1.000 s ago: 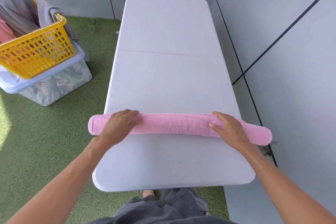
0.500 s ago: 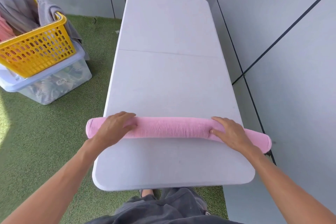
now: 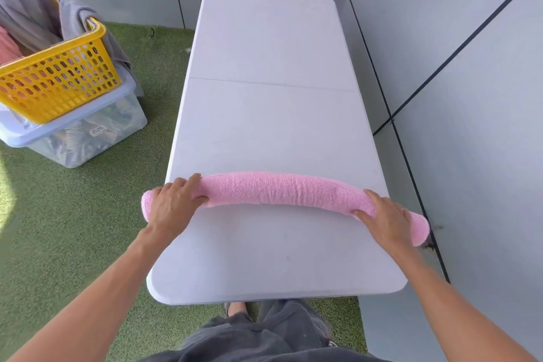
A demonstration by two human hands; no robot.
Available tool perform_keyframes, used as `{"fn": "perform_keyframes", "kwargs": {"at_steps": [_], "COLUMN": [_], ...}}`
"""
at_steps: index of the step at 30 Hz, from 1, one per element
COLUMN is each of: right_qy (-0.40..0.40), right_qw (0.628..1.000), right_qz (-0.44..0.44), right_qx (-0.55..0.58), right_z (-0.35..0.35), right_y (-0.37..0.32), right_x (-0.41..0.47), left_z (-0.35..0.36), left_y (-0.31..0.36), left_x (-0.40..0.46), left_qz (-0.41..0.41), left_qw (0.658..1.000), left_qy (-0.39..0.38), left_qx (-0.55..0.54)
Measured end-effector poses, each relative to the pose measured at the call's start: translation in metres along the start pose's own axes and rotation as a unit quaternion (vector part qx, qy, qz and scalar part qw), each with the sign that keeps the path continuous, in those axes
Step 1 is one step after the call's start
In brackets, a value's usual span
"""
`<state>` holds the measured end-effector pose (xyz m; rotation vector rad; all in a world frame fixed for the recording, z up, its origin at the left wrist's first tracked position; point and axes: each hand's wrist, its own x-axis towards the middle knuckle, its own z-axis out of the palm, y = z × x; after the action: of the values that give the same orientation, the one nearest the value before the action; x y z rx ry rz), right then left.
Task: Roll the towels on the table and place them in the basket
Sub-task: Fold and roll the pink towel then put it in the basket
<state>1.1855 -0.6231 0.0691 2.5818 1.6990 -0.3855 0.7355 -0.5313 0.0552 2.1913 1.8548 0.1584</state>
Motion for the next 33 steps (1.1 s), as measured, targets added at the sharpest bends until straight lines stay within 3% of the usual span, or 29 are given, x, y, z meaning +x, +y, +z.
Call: {"fn": "perform_keyframes", "kwargs": {"at_steps": [6, 9, 13, 17, 25, 33], "right_qy": [0.048, -0.015, -0.160, -0.153, -0.014, -0.056], "right_qw": [0.991, 0.982, 0.905, 0.900, 0.933, 0.936], "right_qz": [0.098, 0.096, 0.045, 0.017, 0.016, -0.016], "right_qx": [0.078, 0.159, 0.391, 0.408, 0.359, 0.346], "right_z": [0.020, 0.026, 0.029, 0.027, 0.005, 0.007], "right_y": [-0.075, -0.123, -0.148, -0.131, -0.101, -0.107], "right_x": [-0.038, -0.043, -0.042, -0.055, -0.054, -0.076], "left_z": [0.001, 0.009, 0.024, 0.019, 0.038, 0.040], "left_y": [0.058, 0.098, 0.141, 0.150, 0.161, 0.162], "left_x": [-0.015, -0.022, -0.034, -0.032, -0.050, -0.052], "left_qz": [-0.126, -0.101, -0.104, -0.129, -0.140, -0.195], "left_qw": [0.990, 0.988, 0.961, 0.940, 0.895, 0.837], "left_qy": [-0.020, -0.080, -0.156, -0.189, -0.241, -0.248], "left_qx": [-0.051, -0.080, -0.202, -0.252, -0.349, -0.448]}}
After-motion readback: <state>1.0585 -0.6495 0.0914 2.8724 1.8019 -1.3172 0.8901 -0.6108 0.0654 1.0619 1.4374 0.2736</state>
